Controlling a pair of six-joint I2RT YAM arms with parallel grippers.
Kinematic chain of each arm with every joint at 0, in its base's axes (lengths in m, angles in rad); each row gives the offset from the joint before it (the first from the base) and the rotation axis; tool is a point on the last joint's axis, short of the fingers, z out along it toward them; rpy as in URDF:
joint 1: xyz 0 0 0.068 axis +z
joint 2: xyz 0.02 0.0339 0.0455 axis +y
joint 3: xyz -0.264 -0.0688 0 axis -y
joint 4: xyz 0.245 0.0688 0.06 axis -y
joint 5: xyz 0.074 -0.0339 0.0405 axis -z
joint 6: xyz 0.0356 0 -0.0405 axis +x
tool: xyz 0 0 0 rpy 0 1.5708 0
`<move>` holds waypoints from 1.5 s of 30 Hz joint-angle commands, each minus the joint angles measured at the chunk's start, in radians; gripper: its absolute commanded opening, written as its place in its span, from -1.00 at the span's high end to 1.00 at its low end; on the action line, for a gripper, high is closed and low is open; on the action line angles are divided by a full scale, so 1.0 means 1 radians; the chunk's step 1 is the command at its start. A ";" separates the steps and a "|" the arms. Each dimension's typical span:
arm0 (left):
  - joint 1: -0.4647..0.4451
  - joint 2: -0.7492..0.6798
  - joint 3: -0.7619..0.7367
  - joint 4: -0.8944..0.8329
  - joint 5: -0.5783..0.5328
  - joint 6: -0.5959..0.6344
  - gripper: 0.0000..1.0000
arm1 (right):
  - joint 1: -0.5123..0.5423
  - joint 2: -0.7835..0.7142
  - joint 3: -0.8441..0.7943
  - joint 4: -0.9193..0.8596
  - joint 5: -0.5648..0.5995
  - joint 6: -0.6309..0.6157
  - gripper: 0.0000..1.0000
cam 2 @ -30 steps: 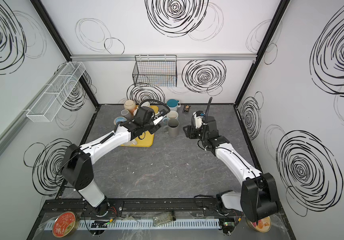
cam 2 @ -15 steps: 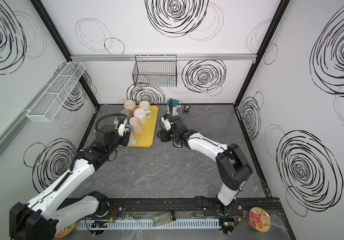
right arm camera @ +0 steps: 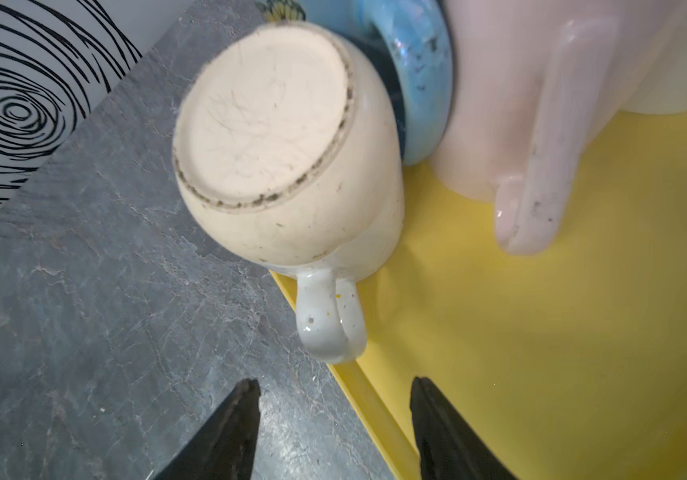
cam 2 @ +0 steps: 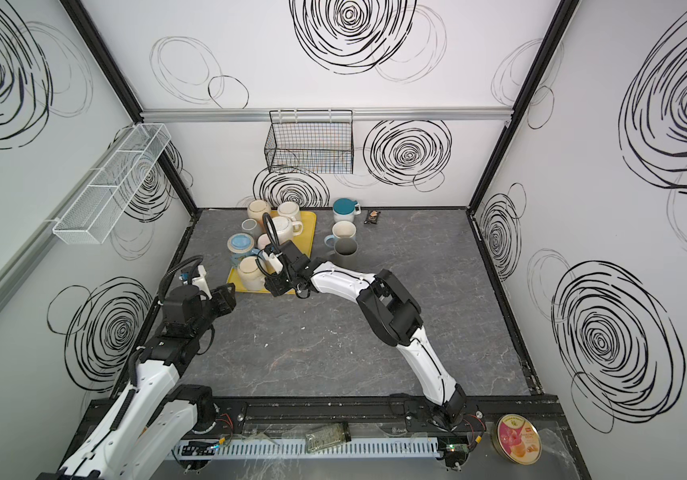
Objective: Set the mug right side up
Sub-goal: 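Move the right gripper over the cream speckled mug on the tray, then lower the right gripper onto the cream speckled mug and grasp it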
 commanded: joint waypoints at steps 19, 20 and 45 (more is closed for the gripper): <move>-0.009 -0.218 -0.147 -0.033 0.036 -0.185 -0.10 | 0.023 0.185 0.285 -0.139 0.068 -0.218 0.39; -0.010 -0.219 -0.149 -0.031 0.033 -0.184 -0.10 | 0.025 0.171 0.270 -0.138 0.079 -0.235 0.45; -0.221 0.087 -0.151 0.278 -0.031 -0.228 -0.08 | -0.010 -0.078 -0.061 -0.147 0.269 -0.267 0.34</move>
